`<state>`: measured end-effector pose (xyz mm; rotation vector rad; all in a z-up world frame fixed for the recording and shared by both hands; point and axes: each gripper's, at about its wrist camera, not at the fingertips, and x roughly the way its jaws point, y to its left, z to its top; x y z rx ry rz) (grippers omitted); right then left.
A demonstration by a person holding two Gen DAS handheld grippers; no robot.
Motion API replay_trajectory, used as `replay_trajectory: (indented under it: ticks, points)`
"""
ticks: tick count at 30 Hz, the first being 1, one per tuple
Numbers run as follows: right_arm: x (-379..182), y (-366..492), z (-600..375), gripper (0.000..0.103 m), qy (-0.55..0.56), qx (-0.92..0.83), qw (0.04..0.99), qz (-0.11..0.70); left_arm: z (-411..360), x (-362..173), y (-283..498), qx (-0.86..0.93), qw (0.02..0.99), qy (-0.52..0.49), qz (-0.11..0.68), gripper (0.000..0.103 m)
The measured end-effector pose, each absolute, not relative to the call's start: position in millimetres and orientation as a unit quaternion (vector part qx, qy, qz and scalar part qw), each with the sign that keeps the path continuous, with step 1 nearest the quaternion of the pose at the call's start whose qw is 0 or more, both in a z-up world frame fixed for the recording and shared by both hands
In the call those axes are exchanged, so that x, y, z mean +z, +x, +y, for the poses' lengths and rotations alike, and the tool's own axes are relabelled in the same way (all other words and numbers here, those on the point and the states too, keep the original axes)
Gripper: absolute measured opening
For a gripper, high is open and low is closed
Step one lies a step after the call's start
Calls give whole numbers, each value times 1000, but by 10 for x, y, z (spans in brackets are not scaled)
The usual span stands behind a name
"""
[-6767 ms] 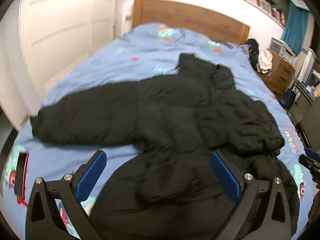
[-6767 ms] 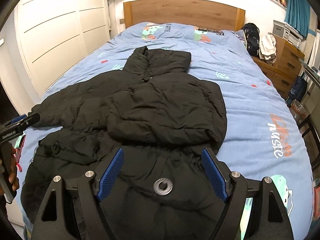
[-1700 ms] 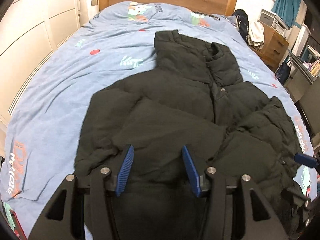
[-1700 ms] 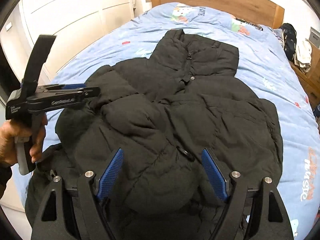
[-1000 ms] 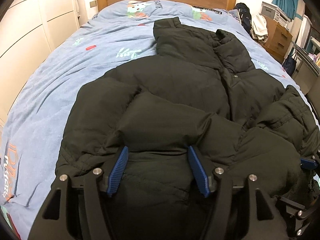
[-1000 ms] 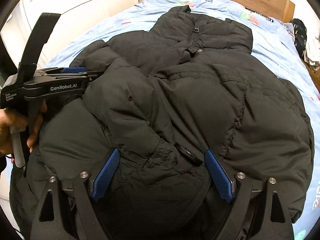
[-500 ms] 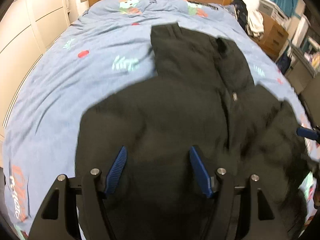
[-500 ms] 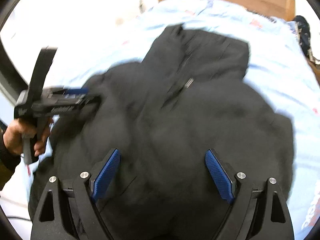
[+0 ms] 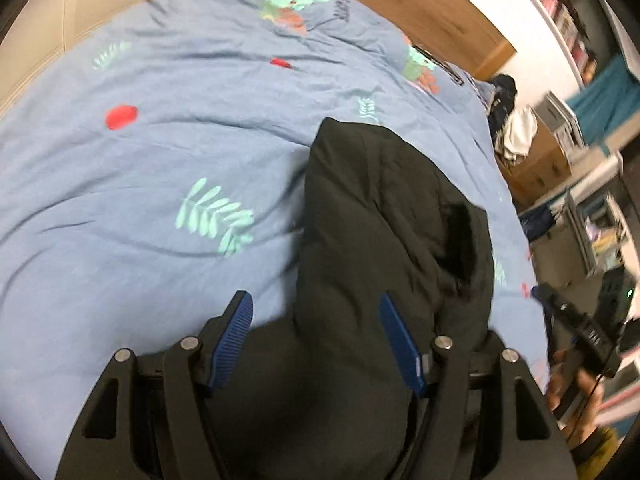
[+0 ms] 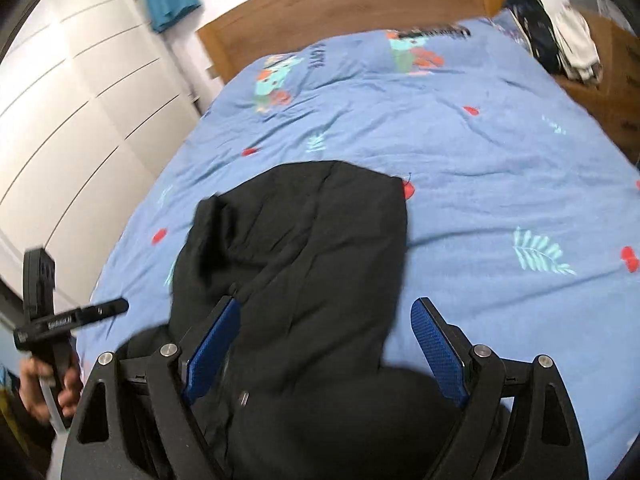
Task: Fold large clothes
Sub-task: 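Grasp the coat hem with both grippers and lift it toward the hood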
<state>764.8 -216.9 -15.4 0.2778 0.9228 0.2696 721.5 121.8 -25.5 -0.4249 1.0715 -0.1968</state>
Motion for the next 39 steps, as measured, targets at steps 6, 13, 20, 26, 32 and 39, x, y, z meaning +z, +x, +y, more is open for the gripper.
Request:
replay_trajectory:
  ticks: [6, 13, 20, 26, 32, 39]
  points:
    - [-539, 8130, -2289, 86, 176, 98, 869, 453, 1204, -758, 7722, -79, 810, -261, 519, 65]
    - [-885, 8429, -2348, 86, 199, 69, 862, 462, 1015, -984, 8078, -83, 805, -291, 511, 65]
    - [-963, 8610, -2200, 20, 200, 86, 850, 479, 795, -968, 8159, -89, 809, -271, 514, 30]
    - [-643, 8389, -2116, 10, 158, 106, 871, 453, 826, -778, 7973, -108, 818, -281, 491, 12]
    - [-131, 7851, -2150, 10, 126, 150, 889, 415, 941, -434, 7460, -148, 828, -286, 458, 11]
    - [358, 6857, -2124, 9, 85, 199, 904, 370, 1191, -112, 6584, -183, 838, -291, 423, 11]
